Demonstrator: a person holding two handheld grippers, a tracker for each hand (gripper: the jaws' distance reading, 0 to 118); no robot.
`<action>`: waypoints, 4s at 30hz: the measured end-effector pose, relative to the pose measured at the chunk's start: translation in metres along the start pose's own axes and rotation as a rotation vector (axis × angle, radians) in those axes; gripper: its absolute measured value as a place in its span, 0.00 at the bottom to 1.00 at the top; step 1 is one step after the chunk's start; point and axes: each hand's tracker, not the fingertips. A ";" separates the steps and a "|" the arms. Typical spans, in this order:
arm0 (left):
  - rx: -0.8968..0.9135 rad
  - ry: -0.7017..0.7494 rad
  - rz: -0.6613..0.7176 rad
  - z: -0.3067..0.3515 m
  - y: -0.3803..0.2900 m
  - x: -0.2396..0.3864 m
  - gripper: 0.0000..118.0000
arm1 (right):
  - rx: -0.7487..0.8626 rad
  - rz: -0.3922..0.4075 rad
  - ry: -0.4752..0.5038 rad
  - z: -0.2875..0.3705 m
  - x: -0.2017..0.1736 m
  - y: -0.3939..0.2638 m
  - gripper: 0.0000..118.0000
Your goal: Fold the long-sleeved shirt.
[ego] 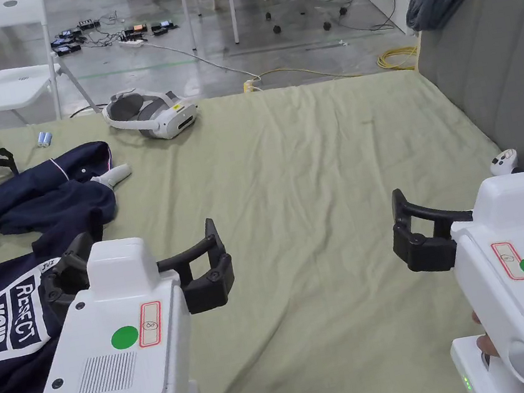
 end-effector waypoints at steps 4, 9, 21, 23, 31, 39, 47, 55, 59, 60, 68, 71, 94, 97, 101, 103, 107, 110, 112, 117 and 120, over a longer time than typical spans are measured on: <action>-0.002 0.001 -0.004 0.000 0.000 0.000 0.94 | -0.007 -0.003 0.003 -0.001 0.001 -0.001 1.00; -0.005 0.005 -0.002 -0.001 -0.001 0.000 0.94 | -0.003 0.010 0.003 -0.002 0.000 -0.002 1.00; 0.011 0.021 -0.004 0.000 0.002 0.000 0.94 | 0.000 0.013 0.005 -0.002 0.000 0.000 1.00; 0.008 0.011 -0.007 0.000 0.002 0.000 0.94 | 0.000 0.013 0.001 -0.003 0.000 0.000 1.00; 0.000 0.002 -0.012 0.000 0.002 0.003 0.94 | 0.006 0.027 0.003 0.001 0.000 0.004 1.00; 0.010 -0.006 0.003 0.002 0.003 0.003 0.94 | 0.009 0.029 -0.003 0.003 0.001 0.006 1.00; 0.012 -0.005 0.002 0.001 0.002 0.003 0.94 | 0.010 0.025 -0.004 0.004 0.000 0.006 1.00; 0.012 -0.005 0.011 0.001 0.002 0.002 0.94 | 0.011 0.019 -0.017 0.005 0.000 0.006 1.00; 0.015 -0.005 0.011 0.000 0.003 0.001 0.94 | 0.016 0.016 -0.017 0.004 0.001 0.007 1.00; 0.016 -0.006 0.010 0.000 0.003 0.001 0.94 | 0.018 0.014 -0.018 0.004 0.001 0.008 1.00; 0.008 -0.018 0.010 -0.002 0.005 0.001 0.94 | 0.020 0.019 -0.014 0.003 -0.001 0.007 1.00; 0.004 -0.030 0.017 0.003 0.004 0.000 0.62 | 0.005 0.015 0.014 0.004 -0.001 0.007 0.81; -0.038 0.433 0.052 0.086 0.012 -0.161 0.03 | -0.003 -0.034 0.480 -0.035 -0.208 0.021 0.00; -0.068 0.432 0.033 0.090 0.009 -0.171 0.03 | -0.011 -0.012 0.514 -0.035 -0.228 0.019 0.00; -0.109 0.416 0.050 0.073 0.001 -0.177 0.03 | -0.024 -0.014 0.547 -0.037 -0.238 0.021 0.00; -0.205 0.388 0.107 0.051 0.000 -0.190 0.06 | -0.027 0.000 0.558 -0.040 -0.240 0.018 0.00; -0.466 0.340 0.237 -0.030 -0.024 -0.233 0.52 | -0.032 0.022 0.579 -0.039 -0.243 0.018 0.00; -0.682 0.258 0.318 -0.098 -0.062 -0.269 0.92 | -0.040 0.042 0.593 -0.040 -0.246 0.015 0.00; -0.769 0.253 0.281 -0.131 -0.083 -0.275 0.90 | -0.052 0.053 0.600 -0.044 -0.250 0.011 0.00; -0.954 0.279 0.173 -0.186 -0.137 -0.279 0.89 | -0.115 0.054 0.597 -0.052 -0.250 -0.004 0.00; -0.989 0.286 0.199 -0.195 -0.157 -0.285 0.81 | -0.144 0.069 0.593 -0.057 -0.247 -0.011 0.00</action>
